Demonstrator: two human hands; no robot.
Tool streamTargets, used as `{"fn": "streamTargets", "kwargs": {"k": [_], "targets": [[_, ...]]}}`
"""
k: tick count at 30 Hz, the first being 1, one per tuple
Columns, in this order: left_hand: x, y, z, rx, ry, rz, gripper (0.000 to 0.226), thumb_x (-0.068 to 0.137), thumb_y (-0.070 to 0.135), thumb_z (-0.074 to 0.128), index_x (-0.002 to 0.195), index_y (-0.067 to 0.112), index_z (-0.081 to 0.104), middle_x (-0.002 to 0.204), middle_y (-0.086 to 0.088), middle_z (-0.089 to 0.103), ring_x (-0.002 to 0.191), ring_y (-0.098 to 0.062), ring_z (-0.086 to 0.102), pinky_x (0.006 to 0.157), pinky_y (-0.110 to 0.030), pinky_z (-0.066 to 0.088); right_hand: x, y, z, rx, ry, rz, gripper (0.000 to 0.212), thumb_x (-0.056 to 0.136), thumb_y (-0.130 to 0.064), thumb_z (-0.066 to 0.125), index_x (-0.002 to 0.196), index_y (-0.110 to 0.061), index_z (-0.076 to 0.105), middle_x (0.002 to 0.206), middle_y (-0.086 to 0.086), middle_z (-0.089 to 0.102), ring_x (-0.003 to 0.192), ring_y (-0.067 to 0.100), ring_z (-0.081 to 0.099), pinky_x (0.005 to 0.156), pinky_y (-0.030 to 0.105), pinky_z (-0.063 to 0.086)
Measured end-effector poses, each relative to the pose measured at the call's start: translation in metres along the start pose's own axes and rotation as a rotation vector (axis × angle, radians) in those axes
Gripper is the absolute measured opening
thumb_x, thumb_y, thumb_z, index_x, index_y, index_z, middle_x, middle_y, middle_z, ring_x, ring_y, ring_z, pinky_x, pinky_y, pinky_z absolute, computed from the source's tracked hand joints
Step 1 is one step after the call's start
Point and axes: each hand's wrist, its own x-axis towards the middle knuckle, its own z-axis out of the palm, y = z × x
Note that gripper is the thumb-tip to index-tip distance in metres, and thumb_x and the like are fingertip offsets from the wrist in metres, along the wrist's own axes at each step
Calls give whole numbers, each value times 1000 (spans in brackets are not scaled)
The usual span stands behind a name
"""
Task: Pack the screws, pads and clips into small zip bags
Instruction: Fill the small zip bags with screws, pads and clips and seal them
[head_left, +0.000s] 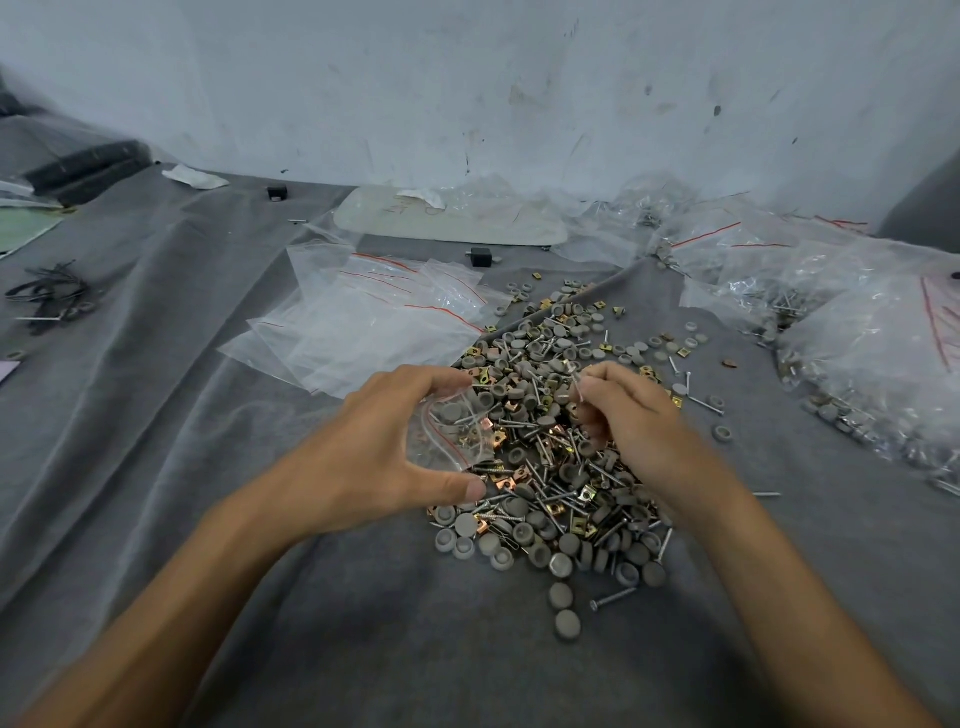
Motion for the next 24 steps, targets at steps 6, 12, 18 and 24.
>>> {"fn": "streamTargets", "kwargs": {"k": [6,12,18,24], "targets": [[0,0,0,-1,-4,2,86,62,72,76,135,57,33,122,50,30,125,23,29,97,-8,30,-4,-10,2,421,-149,48,31,105,-21,44,83,-19,66,75,0,62,68,12,56,62,28,49],[1,1,3,6,10,-2,88,64,66,82,138,52,38,127,42,38,127,18,32,102,-13,31,-7,-21,18,379,-285,57,27,107,-18,42,89,-14,63,80,2,67,71,12,58,63,25,49],[2,2,6,19,19,-6,85,64,63,83,135,52,39,128,34,42,124,11,36,106,-23,36,-7,-35,35,-165,-299,-192,22,105,-27,50,88,-21,63,77,-12,65,68,5,53,65,25,45],[2,3,6,8,9,-18,90,62,71,78,141,46,41,136,26,45,129,6,37,111,-34,38,-12,-27,32,-493,-271,-269,20,103,-36,51,84,-31,56,75,-5,63,69,9,55,64,26,43]]}}
